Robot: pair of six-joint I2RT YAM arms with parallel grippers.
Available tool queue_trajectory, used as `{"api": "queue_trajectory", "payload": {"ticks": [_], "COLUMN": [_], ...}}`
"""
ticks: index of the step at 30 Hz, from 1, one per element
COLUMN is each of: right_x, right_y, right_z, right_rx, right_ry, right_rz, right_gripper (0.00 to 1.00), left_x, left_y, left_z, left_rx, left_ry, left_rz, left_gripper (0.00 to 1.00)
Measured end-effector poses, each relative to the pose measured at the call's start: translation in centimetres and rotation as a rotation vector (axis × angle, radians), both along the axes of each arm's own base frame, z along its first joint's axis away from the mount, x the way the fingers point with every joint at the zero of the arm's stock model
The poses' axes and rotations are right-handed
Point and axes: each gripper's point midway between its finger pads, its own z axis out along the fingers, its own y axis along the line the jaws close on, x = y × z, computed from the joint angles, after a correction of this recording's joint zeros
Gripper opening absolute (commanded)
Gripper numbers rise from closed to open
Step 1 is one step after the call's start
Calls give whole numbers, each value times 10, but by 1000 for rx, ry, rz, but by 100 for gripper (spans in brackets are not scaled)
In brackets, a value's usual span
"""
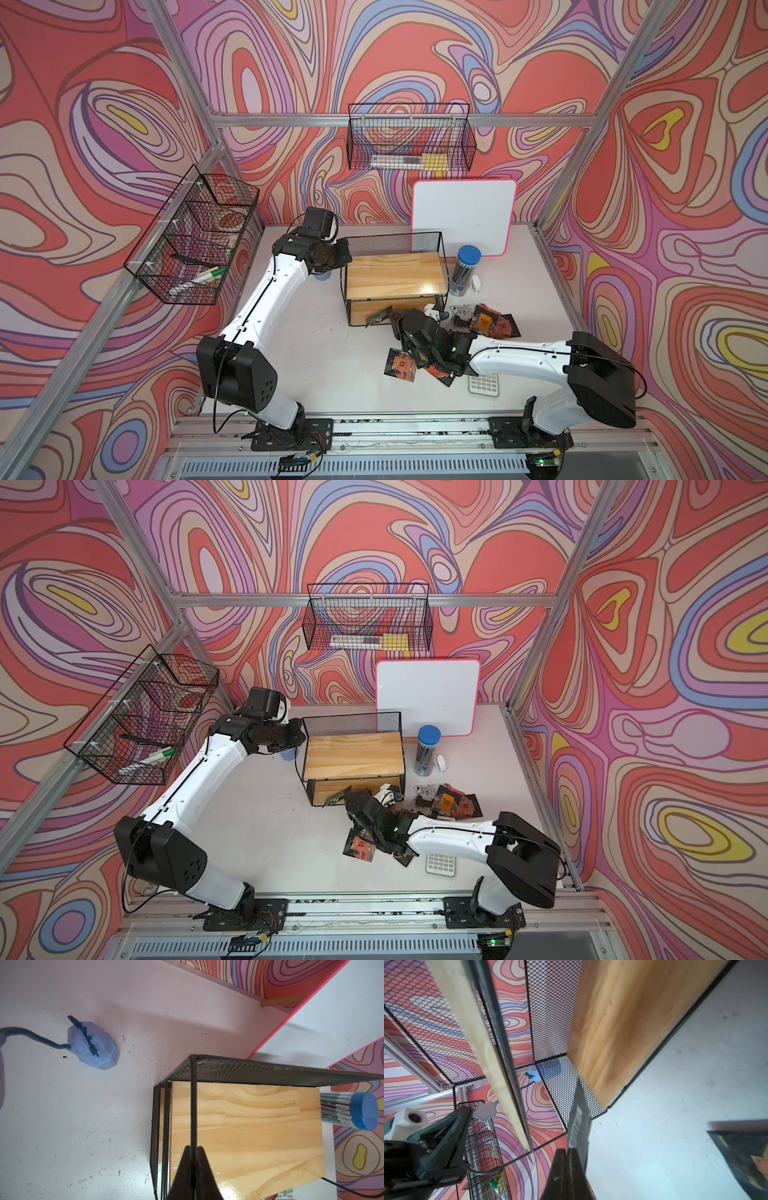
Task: Remove the tea bags from the shelf
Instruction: Place the tea bag at the center of the board.
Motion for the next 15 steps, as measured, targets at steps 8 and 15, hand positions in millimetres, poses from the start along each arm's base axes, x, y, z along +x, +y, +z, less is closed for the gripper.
{"api": "queue_trajectory", "payload": {"ticks": [8, 15], "right_x": [-29, -50], "right_y": [-38, -66], "right_z": [-16, -46], "right_rx": [-78, -170], "right_ry": [35, 127], "right_rz": [43, 62], "right_gripper": [0, 0], "left_x": [0, 0], "left_y": [0, 0], "left_z": [0, 0], "left_rx": [-1, -2], "left_ry": [-1, -3], "left_rz": [0, 0], "left_gripper": [0, 0]}}
